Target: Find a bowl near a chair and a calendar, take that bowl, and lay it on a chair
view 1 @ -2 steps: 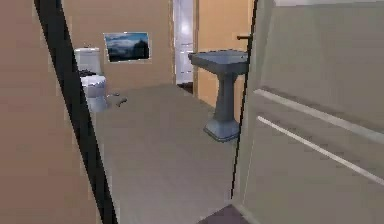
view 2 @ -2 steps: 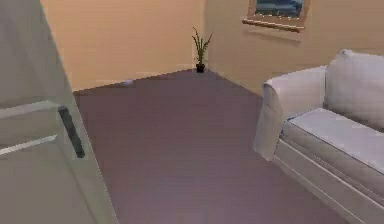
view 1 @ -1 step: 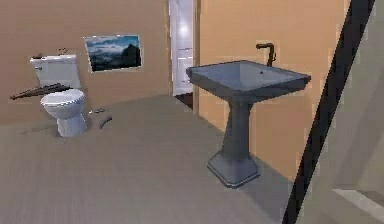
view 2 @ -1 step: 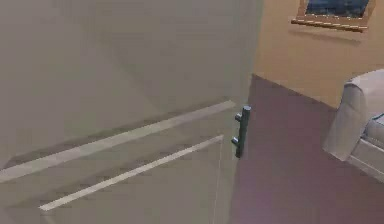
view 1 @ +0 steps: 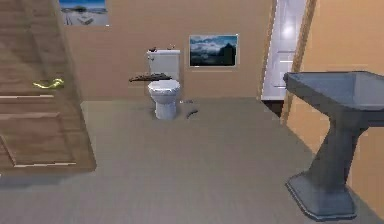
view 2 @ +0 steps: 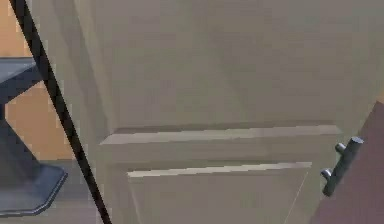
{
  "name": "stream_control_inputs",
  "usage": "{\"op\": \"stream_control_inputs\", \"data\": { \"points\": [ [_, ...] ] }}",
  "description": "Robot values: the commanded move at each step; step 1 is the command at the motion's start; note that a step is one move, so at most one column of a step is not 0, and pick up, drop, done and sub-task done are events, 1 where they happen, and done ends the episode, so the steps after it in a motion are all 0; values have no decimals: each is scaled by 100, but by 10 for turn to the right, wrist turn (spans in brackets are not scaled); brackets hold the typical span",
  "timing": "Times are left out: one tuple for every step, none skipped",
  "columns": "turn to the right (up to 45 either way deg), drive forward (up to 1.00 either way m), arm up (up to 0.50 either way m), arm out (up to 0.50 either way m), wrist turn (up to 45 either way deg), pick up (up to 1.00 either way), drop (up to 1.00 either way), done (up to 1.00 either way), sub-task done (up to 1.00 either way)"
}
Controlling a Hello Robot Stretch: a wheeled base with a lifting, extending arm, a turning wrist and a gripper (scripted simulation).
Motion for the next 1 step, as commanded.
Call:
{"op": "stream_control_inputs", "data": {
  "points": [
    [0, 55, 0, 0, 0, 0, 0, 0, 0]
  ]
}}
